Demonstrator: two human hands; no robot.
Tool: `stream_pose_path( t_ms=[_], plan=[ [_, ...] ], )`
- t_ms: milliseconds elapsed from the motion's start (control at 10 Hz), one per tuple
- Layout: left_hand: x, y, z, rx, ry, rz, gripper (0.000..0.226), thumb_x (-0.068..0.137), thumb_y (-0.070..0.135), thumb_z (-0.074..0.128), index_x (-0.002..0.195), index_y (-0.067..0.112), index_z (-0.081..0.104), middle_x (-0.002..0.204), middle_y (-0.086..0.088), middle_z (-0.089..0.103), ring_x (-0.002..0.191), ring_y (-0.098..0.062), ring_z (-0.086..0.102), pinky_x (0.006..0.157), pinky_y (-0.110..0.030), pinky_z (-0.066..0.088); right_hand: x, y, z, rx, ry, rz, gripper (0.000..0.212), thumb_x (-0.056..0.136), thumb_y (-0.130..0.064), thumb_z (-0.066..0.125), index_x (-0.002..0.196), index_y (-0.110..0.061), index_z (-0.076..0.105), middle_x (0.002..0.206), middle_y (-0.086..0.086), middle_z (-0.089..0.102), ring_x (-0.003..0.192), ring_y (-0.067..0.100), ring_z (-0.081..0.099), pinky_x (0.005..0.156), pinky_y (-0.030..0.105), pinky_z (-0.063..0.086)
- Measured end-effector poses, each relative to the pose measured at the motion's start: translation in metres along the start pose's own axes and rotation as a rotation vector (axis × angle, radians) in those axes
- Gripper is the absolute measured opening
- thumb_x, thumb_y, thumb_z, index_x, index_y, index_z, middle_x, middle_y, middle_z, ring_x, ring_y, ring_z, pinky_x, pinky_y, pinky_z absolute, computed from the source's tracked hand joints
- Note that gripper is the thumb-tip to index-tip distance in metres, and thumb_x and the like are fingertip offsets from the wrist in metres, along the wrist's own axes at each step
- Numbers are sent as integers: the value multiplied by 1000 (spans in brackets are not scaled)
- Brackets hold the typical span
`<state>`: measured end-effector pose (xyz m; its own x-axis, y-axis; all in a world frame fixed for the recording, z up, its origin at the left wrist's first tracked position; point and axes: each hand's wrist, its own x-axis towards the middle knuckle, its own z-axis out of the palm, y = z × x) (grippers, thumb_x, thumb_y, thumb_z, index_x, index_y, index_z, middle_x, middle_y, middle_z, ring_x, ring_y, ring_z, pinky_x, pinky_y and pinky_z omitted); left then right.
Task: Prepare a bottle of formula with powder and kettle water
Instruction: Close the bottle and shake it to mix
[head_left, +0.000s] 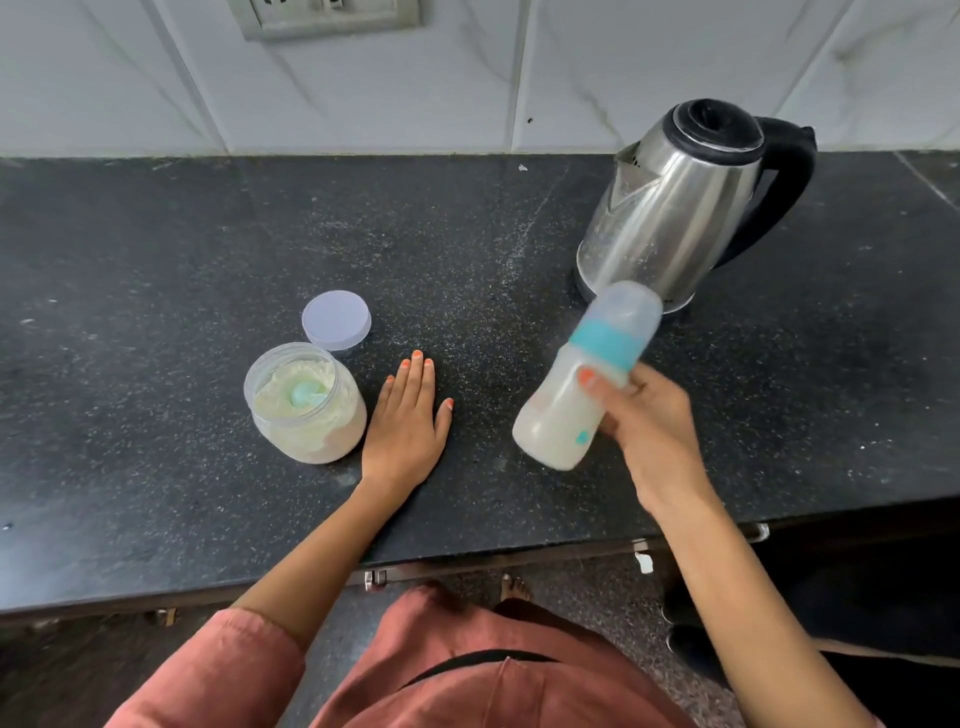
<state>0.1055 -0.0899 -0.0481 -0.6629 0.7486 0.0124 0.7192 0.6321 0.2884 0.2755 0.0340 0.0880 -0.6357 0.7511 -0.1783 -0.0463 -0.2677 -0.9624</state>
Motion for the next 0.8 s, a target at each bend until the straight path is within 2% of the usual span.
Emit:
stream_pose_path(
  t_ms=[100, 200, 300, 400, 500, 600, 700, 800],
  plan=[
    [0, 0, 0, -2, 0, 2, 58, 100, 38, 22, 149, 9, 8, 158, -5, 1, 145, -16, -2, 115, -28, -5, 9, 2, 3, 183, 178, 54, 19, 78, -19, 66, 96, -17, 65, 91, -5, 71, 86, 7, 67, 71, 22, 56],
    [1, 0, 1, 5, 1, 1, 58, 100, 37, 23, 149, 9, 8, 158, -5, 2, 146, -16, -1, 115, -28, -5, -6, 12, 12, -51, -22, 127, 26, 64, -22, 72, 90, -19, 67, 86, -4, 74, 84, 9, 68, 72, 23, 57],
    [1, 0, 1, 11, 6, 1, 58, 100, 36, 24, 149, 9, 9, 158, -6, 3, 146, -17, 1, 115, -29, -4, -11, 11, 12, -148, -141, 100, 28, 61, -20, 74, 88, -20, 68, 80, -8, 74, 78, 5, 68, 66, 18, 55],
    [0, -1, 1, 0, 8, 6, 58, 100, 37, 23, 149, 9, 8, 158, -5, 2, 146, -16, -1, 115, -28, -6, 5, 4, 8, 86, 105, 51, 30, 68, -20, 71, 97, -16, 66, 87, -6, 74, 86, 7, 67, 76, 24, 56],
    [0, 0, 1, -1, 6, 6, 58, 100, 37, 22, 149, 9, 8, 158, -5, 1, 146, -16, -1, 115, -27, -6, 9, 6, 10, 58, 180, -26, 22, 78, -11, 68, 98, -18, 64, 90, -8, 72, 88, 5, 66, 80, 25, 54],
    [1, -1, 1, 11, 7, 2, 58, 100, 37, 23, 149, 9, 8, 158, -5, 2, 146, -16, 0, 115, -28, -4, -5, 16, 14, -205, -74, -27, 29, 71, -3, 73, 90, -22, 65, 78, -15, 73, 76, -1, 67, 65, 14, 52],
    [0, 0, 1, 1, 5, -1, 58, 100, 37, 23, 149, 9, 8, 158, -5, 2, 146, -16, 0, 115, -28, -5, -4, 13, 11, -189, -99, -15, 30, 64, -9, 77, 89, -23, 66, 79, -14, 74, 78, 0, 68, 67, 15, 53],
    [1, 0, 0, -10, 6, 1, 58, 100, 37, 22, 149, 9, 8, 158, -4, 2, 146, -15, -2, 115, -28, -5, 11, 7, 6, 80, 176, -42, 29, 71, -13, 72, 99, -16, 65, 89, -9, 73, 89, 5, 67, 84, 25, 54]
  ],
)
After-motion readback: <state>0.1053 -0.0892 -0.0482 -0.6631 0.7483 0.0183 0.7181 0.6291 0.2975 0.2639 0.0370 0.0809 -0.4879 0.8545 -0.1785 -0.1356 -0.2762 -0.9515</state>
